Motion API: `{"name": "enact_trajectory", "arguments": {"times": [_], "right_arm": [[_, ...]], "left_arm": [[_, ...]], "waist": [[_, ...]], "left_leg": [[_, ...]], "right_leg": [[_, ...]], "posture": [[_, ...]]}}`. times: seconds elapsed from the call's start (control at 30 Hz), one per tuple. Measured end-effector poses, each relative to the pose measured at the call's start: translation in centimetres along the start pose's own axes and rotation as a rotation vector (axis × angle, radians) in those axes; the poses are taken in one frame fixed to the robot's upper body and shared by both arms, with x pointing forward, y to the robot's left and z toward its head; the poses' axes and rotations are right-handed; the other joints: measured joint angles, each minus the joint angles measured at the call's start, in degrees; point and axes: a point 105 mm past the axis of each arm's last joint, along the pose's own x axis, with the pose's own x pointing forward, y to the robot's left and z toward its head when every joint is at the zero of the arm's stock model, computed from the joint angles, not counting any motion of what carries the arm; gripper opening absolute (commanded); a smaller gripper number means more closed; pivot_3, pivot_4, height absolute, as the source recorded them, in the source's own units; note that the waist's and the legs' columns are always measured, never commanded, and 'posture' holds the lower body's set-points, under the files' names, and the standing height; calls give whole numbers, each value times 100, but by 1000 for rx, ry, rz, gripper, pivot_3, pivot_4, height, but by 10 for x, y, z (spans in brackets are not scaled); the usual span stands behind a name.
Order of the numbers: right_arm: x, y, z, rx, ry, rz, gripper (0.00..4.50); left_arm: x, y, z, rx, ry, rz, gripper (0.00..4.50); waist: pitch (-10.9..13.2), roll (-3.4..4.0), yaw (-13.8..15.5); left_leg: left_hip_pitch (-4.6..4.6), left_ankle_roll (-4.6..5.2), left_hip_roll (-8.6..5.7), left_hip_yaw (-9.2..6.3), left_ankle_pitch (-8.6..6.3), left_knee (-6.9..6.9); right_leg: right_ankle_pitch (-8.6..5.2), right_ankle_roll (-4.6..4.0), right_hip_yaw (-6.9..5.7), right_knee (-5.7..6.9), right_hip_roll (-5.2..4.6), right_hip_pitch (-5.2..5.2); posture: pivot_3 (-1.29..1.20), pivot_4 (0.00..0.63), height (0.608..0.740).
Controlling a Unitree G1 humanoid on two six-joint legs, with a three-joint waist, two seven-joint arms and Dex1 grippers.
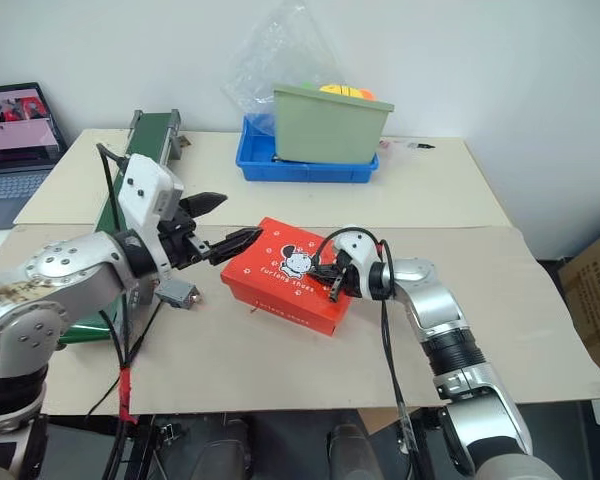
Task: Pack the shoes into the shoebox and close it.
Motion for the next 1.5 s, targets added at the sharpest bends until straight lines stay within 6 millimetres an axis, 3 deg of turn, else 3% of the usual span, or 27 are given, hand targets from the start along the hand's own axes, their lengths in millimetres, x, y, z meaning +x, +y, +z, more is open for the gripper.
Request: {"name": "enact_trajectory", "arguments": {"times": [0.1, 0.23, 0.43, 0.5, 0.7, 0.8, 0.9, 1.0, 1.1, 1.33, 1.37, 1.5], "right_arm": [[13, 10, 19, 39, -61, 52, 61], [21, 16, 35, 25, -96, 61, 61], [22, 5, 33, 9, -79, -39, 61], [19, -4, 29, -6, -57, -94, 61], [8, -19, 27, 12, -61, -161, 61], [-3, -21, 36, 21, -91, -142, 61], [-14, -13, 47, -10, -100, -68, 61], [-23, -3, 46, -81, -38, 23, 808], [-38, 2, 41, -110, 31, 80, 1824], [-70, 21, 59, -156, 83, 200, 4266], [-76, 22, 64, -161, 85, 207, 4462], [-85, 25, 73, -173, 85, 213, 4462]], "left_arm": [[14, 14, -8, -77, -56, 68, 4500], [30, 24, -48, -103, -9, 166, 4500], [48, -20, -82, -115, 39, -3, 4500], [49, -25, -87, -112, 51, -28, 4500], [38, -2, -76, -93, 14, 48, 4500], [20, 21, -52, -50, -25, 125, 4500], [2, 20, -26, -6, -65, 103, 4500], [-12, 7, -17, 30, -24, 23, 4500], [-27, 1, -17, 40, 20, -22, 4500], [-51, -14, -35, 42, 142, -96, 4500], [-53, -17, -37, 49, 148, -105, 4500], [-55, -18, -36, 69, 156, -111, 4500]], "waist": [[0, 3, 25], [0, 3, 56], [1, 4, 119], [1, 4, 112], [2, 5, 42], [3, 6, 24], [4, 6, 28], [5, 7, 40], [6, 8, 38], [10, 11, 31], [11, 11, 42], [11, 11, 52]], "left_leg": [[-15, 5, -2, -2, 3, -7], [-40, 4, -2, -4, -4, -14], [-67, 5, -2, -7, -6, -12], [-66, 5, -2, -7, -6, -11], [-67, 6, -2, -7, -6, -12], [-69, 6, -2, -8, -6, -13], [-71, 6, -2, -8, -7, -12], [-67, 5, -2, -10, -7, -11], [-65, 5, -2, -9, -7, -12], [-66, 5, -1, -7, -8, -14], [-66, 6, -1, -8, -8, -14], [-66, 5, 0, -7, -8, -13]], "right_leg": [[11, -32, 2, -1, 1, -10], [9, -37, -4, -8, -1, -25], [10, -38, -9, -7, -1, -50], [10, -38, -9, -3, -1, -51], [9, -37, -8, -5, -1, -52], [9, -37, -8, -7, -1, -53], [8, -36, -9, -11, -2, -50], [8, -34, -12, -11, -2, -46], [6, -36, -11, -13, -3, -47], [2, -42, -10, -18, -4, -52], [1, -43, -10, -20, -5, -51], [1, -44, -10, -33, -5, -50]], "posture": [[0, 150, 740], [0, 150, 740], [0, 150, 740], [0, 150, 740], [0, 150, 740], [0, 150, 740], [0, 150, 740], [0, 150, 740], [0, 150, 740], [0, 150, 740], [0, 150, 740], [0, 150, 740]]}}
